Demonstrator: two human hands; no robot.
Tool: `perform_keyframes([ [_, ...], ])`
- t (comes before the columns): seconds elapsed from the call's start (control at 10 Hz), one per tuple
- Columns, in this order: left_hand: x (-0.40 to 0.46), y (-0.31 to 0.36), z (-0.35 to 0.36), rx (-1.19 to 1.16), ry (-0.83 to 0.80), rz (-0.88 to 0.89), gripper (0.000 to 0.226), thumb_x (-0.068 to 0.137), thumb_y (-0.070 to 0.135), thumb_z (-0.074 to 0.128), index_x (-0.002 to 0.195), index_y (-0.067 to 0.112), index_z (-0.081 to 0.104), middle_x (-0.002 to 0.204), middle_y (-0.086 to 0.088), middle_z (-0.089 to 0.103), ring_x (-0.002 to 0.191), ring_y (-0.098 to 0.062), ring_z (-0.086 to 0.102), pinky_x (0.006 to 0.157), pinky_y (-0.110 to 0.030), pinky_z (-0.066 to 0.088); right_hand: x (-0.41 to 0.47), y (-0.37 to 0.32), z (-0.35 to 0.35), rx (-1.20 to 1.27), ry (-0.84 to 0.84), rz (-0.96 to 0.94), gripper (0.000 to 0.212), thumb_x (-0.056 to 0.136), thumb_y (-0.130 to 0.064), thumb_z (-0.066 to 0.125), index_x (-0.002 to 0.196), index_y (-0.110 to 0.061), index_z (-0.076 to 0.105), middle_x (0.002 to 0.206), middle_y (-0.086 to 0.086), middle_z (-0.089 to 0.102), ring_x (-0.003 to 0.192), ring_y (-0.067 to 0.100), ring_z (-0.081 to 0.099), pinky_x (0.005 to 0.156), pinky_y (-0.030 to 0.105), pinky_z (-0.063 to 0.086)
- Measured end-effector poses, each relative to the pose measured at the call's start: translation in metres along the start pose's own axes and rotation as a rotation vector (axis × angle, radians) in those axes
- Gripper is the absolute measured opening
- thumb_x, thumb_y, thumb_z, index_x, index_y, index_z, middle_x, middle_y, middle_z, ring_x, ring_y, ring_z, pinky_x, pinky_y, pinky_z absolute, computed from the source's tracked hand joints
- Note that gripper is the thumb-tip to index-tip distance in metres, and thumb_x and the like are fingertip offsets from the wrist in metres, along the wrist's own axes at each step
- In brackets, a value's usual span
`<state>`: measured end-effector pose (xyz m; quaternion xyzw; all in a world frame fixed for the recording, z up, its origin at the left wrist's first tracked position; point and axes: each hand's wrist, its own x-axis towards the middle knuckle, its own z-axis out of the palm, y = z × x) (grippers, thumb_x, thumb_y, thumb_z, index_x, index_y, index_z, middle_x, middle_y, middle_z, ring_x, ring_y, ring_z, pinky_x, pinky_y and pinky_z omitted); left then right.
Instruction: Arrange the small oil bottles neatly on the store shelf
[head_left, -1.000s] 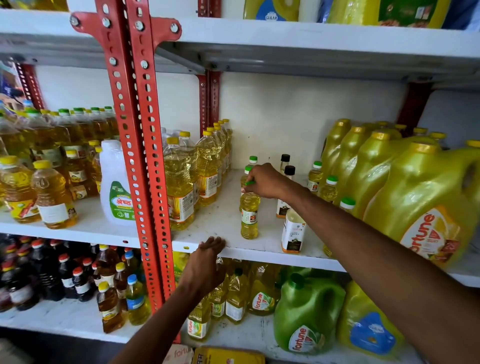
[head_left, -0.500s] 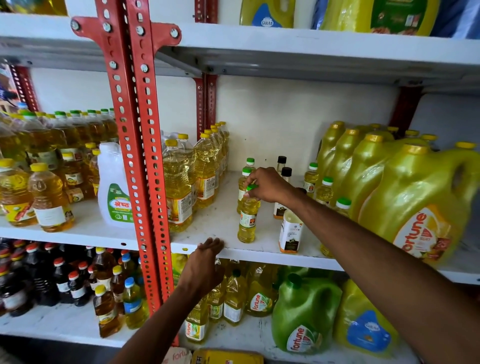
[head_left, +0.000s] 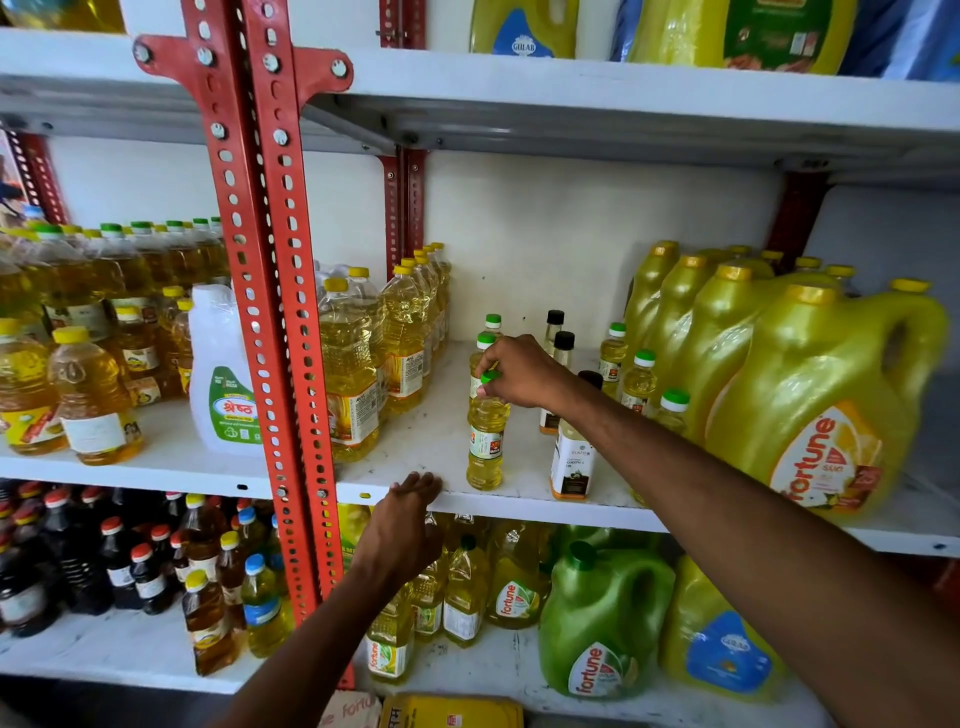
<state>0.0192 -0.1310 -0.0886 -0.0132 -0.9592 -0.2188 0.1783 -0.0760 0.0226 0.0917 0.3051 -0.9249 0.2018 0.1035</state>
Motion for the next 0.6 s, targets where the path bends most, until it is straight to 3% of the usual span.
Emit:
perform_keyframes([
  [0.2, 0.000, 0.002, -0.001, 0.002, -0.005, -0.011, 0.067, 0.086, 0.011, 0.064, 0.148, 0.012, 0.038, 0.158, -0.005, 0.037, 0.150, -0.019, 0.026, 0.124, -0.036, 0.025, -0.002, -0.002, 0.000, 0.006, 0.004, 0.005, 0.032, 0.078, -0.013, 0.078, 0.108, -0.002, 0.074, 0.110, 0.017, 0.073, 0.093, 0.029, 0.070, 0.084, 0.031, 0.054],
  [0.5, 0.000, 0.005, -0.001, 0.028, -0.019, -0.016, 0.066, 0.087, 0.013, 0.062, 0.148, 0.010, 0.037, 0.158, -0.008, 0.037, 0.150, -0.021, 0.027, 0.123, -0.036, 0.024, 0.000, 0.001, 0.002, -0.021, -0.018, 0.016, 0.037, 0.079, -0.021, 0.077, 0.113, -0.009, 0.071, 0.124, 0.014, 0.067, 0.115, 0.027, 0.060, 0.093, 0.030, 0.048],
  [0.6, 0.001, 0.011, -0.007, 0.040, -0.011, -0.017, 0.073, 0.087, 0.018, 0.061, 0.152, 0.010, 0.029, 0.161, -0.010, 0.030, 0.152, -0.023, 0.022, 0.124, -0.042, 0.025, -0.007, -0.001, 0.002, -0.043, -0.045, 0.024, 0.053, 0.078, -0.026, 0.078, 0.126, -0.013, 0.063, 0.132, 0.015, 0.061, 0.121, 0.029, 0.056, 0.101, 0.035, 0.049],
])
